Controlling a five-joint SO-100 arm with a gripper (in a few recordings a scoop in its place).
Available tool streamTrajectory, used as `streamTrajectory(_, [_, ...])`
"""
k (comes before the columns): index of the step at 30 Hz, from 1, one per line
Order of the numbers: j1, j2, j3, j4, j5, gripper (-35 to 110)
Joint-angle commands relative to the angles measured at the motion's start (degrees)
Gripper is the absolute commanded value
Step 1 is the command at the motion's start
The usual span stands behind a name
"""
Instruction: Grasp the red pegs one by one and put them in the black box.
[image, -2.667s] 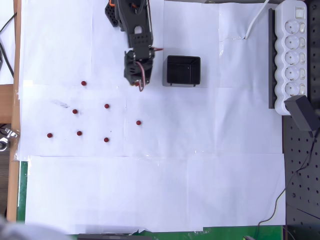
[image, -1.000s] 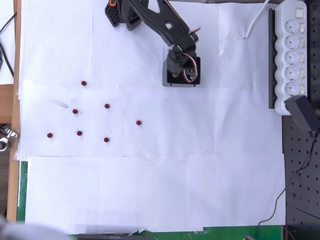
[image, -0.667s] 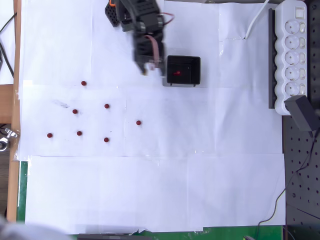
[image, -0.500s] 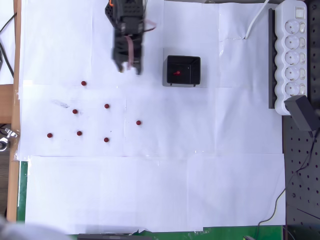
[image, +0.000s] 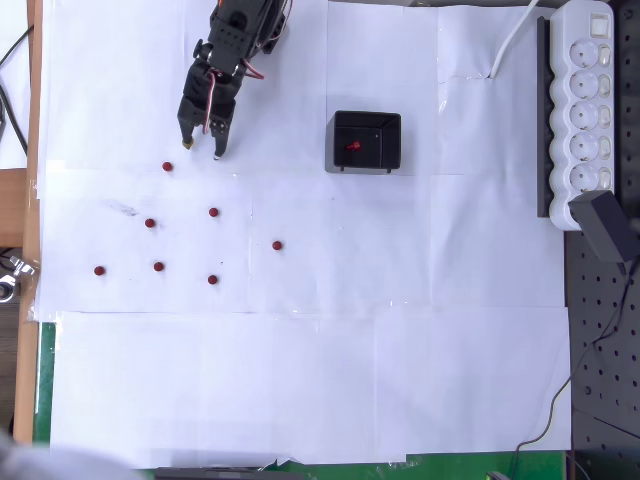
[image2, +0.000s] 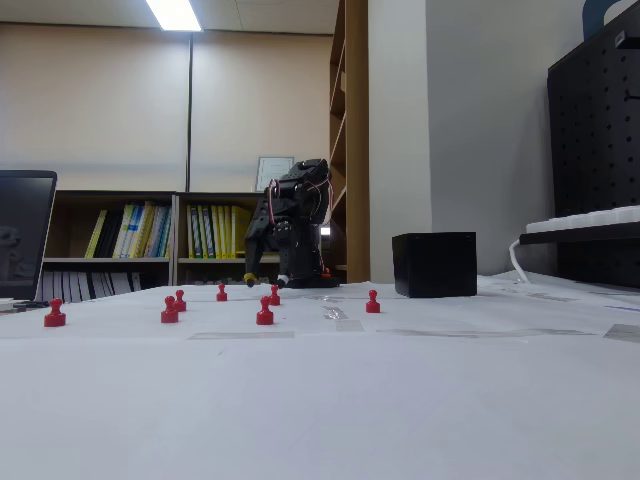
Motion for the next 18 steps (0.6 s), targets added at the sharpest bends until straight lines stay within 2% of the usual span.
streamTrajectory(1, [1.49,2.9,0.09,-7.21,-0.88,20])
streamTrajectory(18, [6.15,19.86,-0.26,-29.79,-3.25,20])
